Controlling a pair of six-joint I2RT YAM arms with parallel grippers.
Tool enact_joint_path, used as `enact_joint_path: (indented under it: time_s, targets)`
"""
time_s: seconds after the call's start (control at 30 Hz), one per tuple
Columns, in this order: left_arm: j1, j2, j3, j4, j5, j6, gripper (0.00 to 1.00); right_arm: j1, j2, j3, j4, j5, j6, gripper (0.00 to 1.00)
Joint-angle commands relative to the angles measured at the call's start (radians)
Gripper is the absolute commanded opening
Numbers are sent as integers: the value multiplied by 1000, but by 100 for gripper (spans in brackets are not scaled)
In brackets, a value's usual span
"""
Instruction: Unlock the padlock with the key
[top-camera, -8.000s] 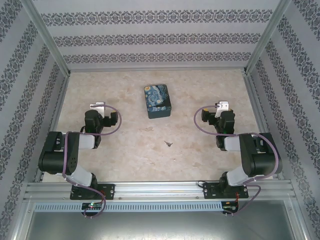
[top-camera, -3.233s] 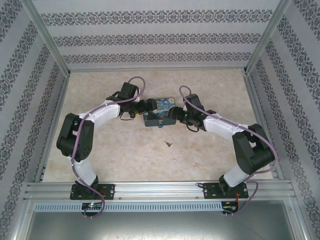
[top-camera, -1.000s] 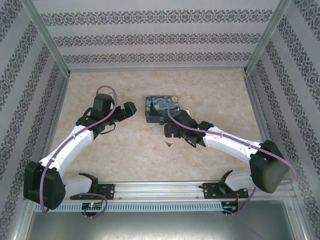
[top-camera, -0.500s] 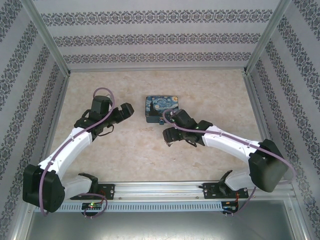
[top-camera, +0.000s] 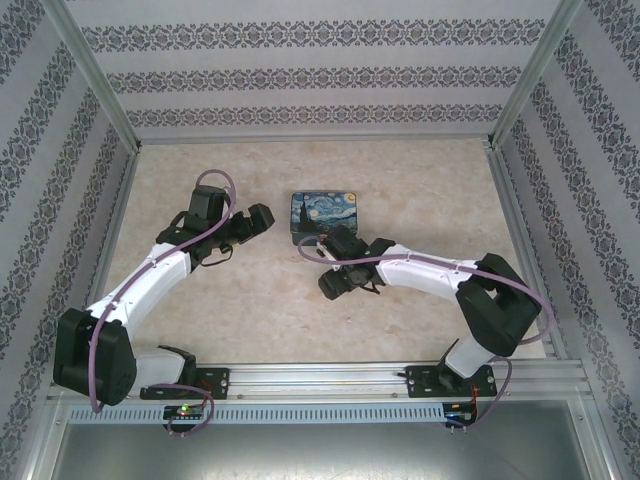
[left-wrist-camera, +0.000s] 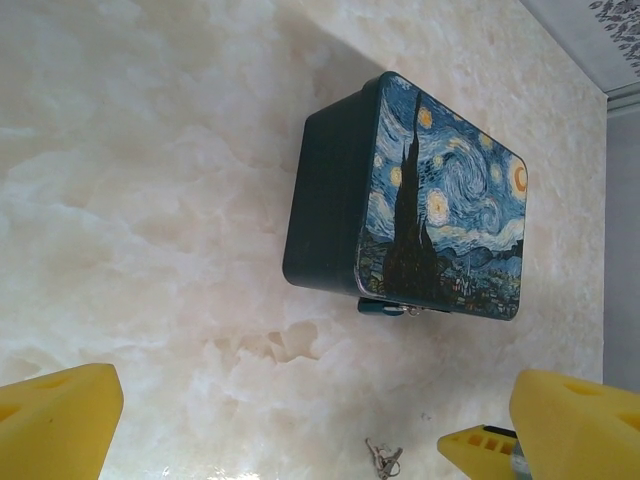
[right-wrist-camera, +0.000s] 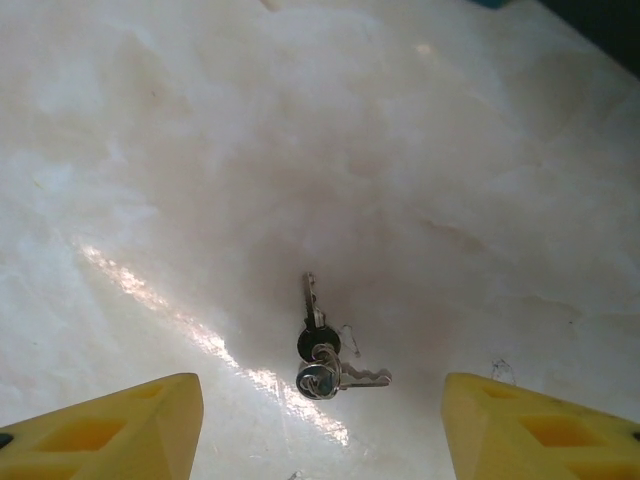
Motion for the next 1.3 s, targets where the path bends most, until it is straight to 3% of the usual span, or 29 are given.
enact_joint_path:
  time_s: [0.0, 0.57, 1.0, 1.27]
  targets:
    - [10, 12, 25, 28, 15, 15, 100, 11, 37, 28, -26, -21, -34, 60]
    - [10, 52, 32, 48, 20, 8, 100, 8, 160, 71, -37, -38, -76, 51]
    - [11, 72, 40, 54, 24, 6, 99, 8, 149, 43, -56, -34, -66, 43]
    - [11, 86, 55, 55, 33, 8, 100, 12, 139, 11, -37, -16, -39, 22]
